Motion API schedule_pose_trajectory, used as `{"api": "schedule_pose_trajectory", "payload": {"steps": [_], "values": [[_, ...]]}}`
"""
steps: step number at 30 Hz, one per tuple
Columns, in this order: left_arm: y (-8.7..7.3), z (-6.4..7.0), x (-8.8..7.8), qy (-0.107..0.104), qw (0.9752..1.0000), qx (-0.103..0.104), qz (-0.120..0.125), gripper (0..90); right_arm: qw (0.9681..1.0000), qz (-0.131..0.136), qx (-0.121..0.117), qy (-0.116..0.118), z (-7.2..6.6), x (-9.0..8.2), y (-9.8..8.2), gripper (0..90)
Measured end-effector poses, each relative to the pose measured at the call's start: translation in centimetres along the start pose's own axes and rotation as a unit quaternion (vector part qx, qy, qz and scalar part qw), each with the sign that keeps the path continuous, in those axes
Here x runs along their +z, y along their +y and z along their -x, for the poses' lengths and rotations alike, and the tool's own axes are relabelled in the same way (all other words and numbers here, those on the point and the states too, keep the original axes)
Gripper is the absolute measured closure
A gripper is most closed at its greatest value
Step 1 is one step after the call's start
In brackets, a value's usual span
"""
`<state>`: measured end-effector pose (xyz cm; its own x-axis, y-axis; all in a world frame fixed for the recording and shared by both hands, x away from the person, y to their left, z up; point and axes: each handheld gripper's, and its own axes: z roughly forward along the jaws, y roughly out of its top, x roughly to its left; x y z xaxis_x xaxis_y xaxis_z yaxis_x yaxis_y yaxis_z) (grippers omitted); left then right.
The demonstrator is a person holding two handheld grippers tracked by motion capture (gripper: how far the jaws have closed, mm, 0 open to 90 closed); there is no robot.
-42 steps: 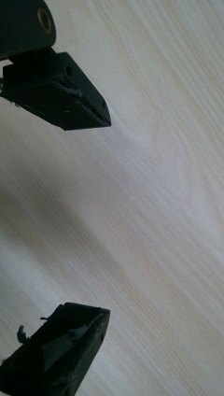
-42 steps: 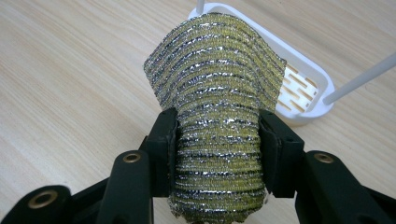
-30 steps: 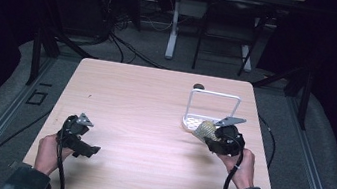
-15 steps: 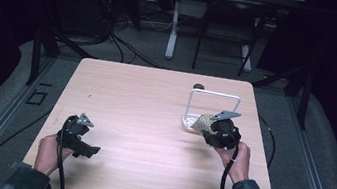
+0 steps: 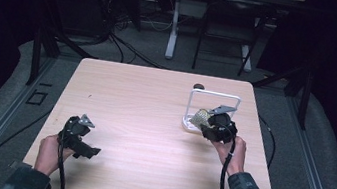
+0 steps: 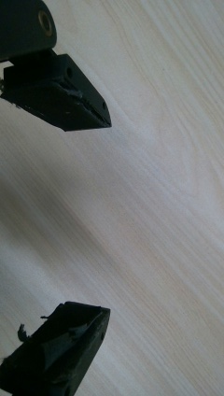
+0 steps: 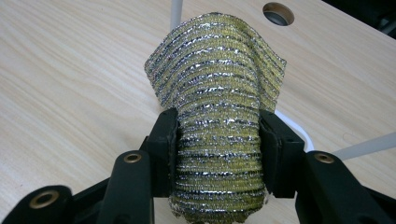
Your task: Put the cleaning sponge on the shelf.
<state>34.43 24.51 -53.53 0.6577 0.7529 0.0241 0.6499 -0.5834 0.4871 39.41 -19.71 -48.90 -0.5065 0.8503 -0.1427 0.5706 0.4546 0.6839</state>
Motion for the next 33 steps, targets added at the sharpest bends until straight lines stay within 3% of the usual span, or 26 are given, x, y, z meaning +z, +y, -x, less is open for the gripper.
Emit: {"api": "schedule_pose_trajectory", "payload": {"steps": [21,26,33], "values": [[-0.1,0.0,-0.1,-0.004,1.0000,-0.002,0.004,7.7,0.9997,-0.011,0.020,-0.008,1.0,2.3,0.8,53.6],[0.0,0.0,0.0,-0.005,1.0000,-0.002,0.003,7.7,0.9993,-0.015,0.028,-0.018,1.4,3.1,0.8,53.2],[0.0,0.0,0.0,-0.005,1.0000,0.000,0.001,7.8,0.9991,-0.017,0.021,-0.033,1.2,3.9,1.3,52.2]]}}
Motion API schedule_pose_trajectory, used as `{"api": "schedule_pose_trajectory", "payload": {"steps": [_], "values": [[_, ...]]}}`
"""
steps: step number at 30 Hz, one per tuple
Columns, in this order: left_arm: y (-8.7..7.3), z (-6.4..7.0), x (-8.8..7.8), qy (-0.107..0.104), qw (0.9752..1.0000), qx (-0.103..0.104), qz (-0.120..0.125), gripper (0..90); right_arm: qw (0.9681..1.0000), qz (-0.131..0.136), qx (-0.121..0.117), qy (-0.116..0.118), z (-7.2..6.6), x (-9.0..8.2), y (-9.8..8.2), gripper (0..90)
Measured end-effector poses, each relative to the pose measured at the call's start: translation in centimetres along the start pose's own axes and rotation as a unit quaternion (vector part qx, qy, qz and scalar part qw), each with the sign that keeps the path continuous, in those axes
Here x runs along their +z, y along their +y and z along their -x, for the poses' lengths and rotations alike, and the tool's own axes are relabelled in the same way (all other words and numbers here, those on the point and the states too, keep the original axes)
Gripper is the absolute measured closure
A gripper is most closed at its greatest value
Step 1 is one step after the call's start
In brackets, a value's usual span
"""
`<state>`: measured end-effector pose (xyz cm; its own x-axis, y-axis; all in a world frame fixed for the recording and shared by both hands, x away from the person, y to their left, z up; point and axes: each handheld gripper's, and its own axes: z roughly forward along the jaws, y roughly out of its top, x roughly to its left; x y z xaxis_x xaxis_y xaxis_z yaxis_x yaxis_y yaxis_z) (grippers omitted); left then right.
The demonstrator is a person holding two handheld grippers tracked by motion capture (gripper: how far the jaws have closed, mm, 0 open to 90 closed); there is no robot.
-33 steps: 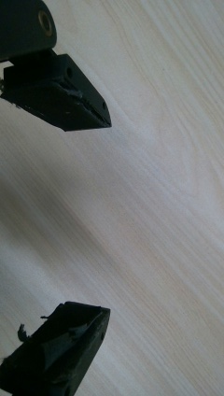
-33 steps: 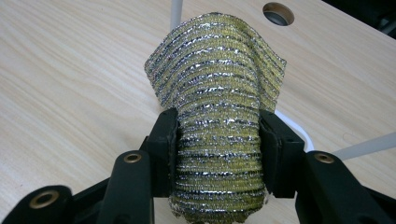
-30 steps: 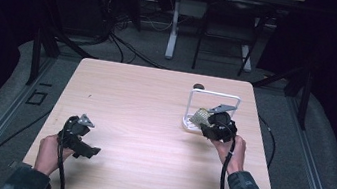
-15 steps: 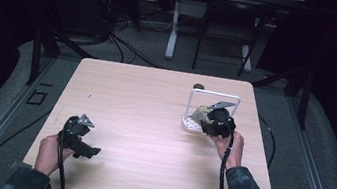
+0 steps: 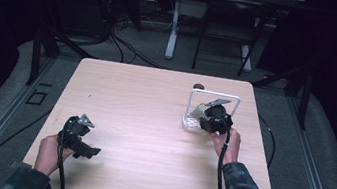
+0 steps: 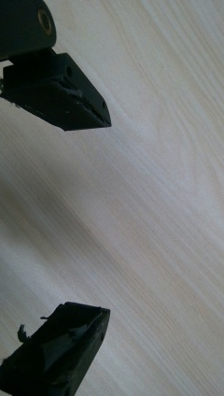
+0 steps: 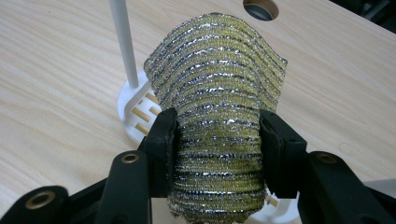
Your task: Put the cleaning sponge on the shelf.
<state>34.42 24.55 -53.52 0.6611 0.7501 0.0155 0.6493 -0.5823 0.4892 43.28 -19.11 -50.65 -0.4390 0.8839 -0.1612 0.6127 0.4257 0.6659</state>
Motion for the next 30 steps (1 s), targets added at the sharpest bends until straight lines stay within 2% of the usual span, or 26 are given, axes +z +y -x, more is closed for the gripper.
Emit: {"api": "schedule_pose_trajectory", "payload": {"steps": [11,15,23,30], "values": [[0.0,0.1,0.1,-0.002,1.0000,0.002,-0.003,7.9,0.9998,-0.014,0.009,-0.011,0.0,1.5,0.1,50.1],[0.0,0.1,0.1,-0.003,1.0000,0.003,-0.004,7.9,0.9997,-0.021,0.006,-0.014,-0.2,2.1,0.1,48.5],[0.0,0.1,0.1,-0.003,1.0000,0.003,-0.004,7.9,0.9989,-0.044,0.009,-0.009,-0.5,2.9,0.0,43.4],[0.0,0.1,0.1,-0.004,1.0000,0.003,-0.004,8.0,0.9985,-0.053,0.007,-0.010,-0.6,3.3,0.0,39.3]]}}
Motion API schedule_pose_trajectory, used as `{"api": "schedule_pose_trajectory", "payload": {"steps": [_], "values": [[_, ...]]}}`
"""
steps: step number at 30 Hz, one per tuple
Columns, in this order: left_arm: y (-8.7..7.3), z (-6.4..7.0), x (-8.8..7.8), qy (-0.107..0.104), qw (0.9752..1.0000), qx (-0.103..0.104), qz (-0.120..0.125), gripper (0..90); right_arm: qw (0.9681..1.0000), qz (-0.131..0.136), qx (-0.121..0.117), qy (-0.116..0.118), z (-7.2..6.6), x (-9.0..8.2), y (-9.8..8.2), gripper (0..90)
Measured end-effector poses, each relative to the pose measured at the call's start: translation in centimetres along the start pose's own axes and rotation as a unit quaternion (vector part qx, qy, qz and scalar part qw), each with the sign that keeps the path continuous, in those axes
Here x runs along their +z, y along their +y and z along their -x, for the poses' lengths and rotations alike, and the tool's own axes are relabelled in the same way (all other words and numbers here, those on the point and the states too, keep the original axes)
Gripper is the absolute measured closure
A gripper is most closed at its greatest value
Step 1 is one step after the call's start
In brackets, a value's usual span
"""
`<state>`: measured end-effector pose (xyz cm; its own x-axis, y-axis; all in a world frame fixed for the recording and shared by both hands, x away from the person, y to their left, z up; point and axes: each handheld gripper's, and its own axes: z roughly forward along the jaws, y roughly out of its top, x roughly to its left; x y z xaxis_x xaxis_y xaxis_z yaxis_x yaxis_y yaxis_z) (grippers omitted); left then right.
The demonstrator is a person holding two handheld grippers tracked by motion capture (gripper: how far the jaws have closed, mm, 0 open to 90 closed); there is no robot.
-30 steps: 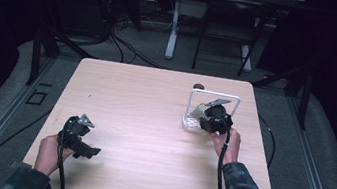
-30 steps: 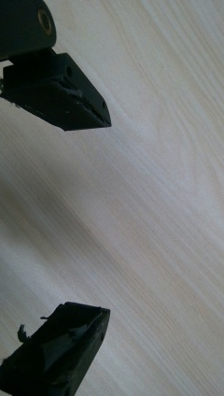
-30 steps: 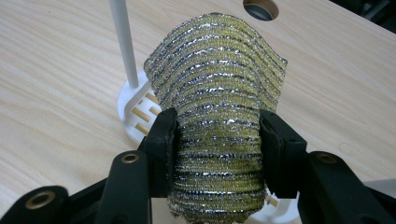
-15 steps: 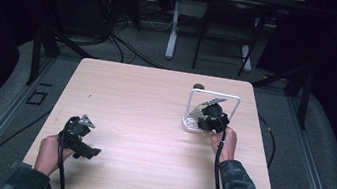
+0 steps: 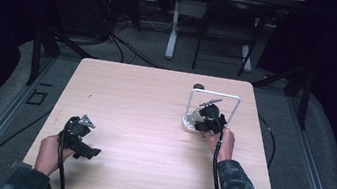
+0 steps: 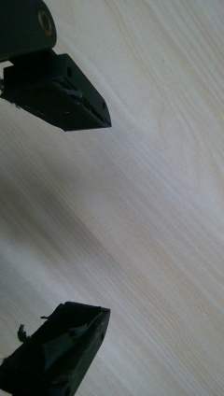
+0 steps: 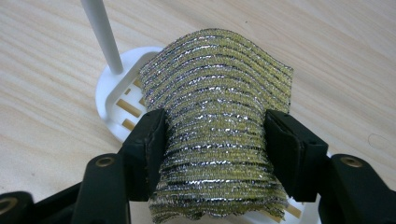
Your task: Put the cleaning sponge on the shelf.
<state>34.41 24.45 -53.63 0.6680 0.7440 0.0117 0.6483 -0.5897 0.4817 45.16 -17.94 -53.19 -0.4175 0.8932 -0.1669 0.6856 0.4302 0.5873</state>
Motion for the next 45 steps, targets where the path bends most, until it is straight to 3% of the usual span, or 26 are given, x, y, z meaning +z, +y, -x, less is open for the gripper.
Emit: {"api": "schedule_pose_trajectory", "payload": {"steps": [27,36,45], "values": [[0.0,0.1,-0.1,-0.004,1.0000,0.001,-0.002,8.2,1.0000,-0.002,-0.007,0.006,0.0,-0.7,0.0,24.8],[0.0,0.1,-0.1,-0.003,1.0000,0.003,-0.002,8.2,0.9995,0.018,-0.012,0.023,-0.2,-1.9,0.1,20.5],[0.0,0.1,-0.1,-0.005,1.0000,0.002,0.001,8.4,0.9983,0.036,-0.015,0.043,-0.1,-4.4,-0.3,15.6]]}}
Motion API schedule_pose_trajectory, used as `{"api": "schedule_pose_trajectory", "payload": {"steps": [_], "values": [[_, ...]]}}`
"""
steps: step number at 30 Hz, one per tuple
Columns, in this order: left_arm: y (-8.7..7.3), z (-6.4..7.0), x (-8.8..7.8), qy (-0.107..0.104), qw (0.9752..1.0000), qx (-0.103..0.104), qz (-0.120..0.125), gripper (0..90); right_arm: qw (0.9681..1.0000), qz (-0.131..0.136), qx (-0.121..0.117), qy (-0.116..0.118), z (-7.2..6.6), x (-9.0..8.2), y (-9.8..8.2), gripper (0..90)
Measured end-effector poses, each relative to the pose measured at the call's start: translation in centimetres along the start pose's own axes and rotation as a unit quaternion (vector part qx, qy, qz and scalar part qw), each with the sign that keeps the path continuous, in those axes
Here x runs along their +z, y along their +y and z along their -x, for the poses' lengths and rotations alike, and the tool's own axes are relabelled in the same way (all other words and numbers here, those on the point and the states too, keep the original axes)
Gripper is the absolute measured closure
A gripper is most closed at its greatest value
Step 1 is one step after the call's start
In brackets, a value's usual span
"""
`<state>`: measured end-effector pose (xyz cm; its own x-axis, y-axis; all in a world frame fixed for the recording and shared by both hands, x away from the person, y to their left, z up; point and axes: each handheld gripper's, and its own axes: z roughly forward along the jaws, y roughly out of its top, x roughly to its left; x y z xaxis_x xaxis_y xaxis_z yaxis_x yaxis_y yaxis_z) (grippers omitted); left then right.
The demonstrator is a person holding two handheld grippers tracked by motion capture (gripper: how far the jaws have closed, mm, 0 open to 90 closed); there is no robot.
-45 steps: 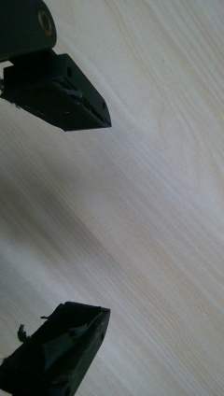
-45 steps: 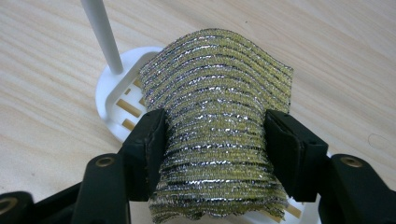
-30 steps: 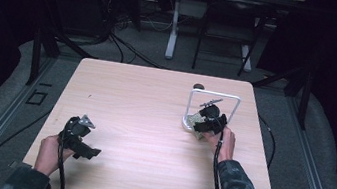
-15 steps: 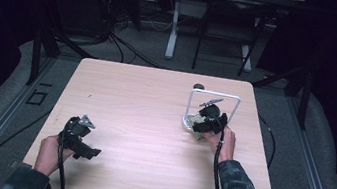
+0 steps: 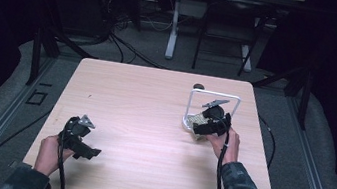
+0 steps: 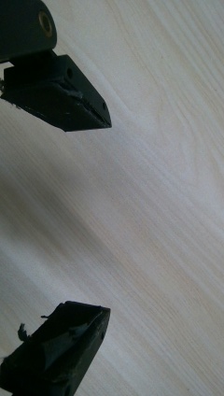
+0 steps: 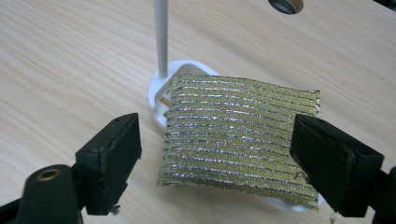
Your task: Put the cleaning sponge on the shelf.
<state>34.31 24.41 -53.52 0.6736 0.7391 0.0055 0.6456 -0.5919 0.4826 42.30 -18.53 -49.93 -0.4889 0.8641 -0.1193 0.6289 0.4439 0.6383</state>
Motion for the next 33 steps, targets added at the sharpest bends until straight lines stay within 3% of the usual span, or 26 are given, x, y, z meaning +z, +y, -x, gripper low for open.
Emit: {"api": "schedule_pose_trajectory", "payload": {"steps": [15,33], "values": [[0.1,0.0,0.0,-0.006,1.0000,0.001,0.001,8.4,0.9992,0.017,0.003,0.036,-0.4,-4.2,-1.5,13.3],[0.2,0.1,0.1,-0.006,1.0000,0.002,0.002,8.4,0.9995,0.003,-0.006,0.030,-1.0,-6.4,-5.2,11.2]]}}
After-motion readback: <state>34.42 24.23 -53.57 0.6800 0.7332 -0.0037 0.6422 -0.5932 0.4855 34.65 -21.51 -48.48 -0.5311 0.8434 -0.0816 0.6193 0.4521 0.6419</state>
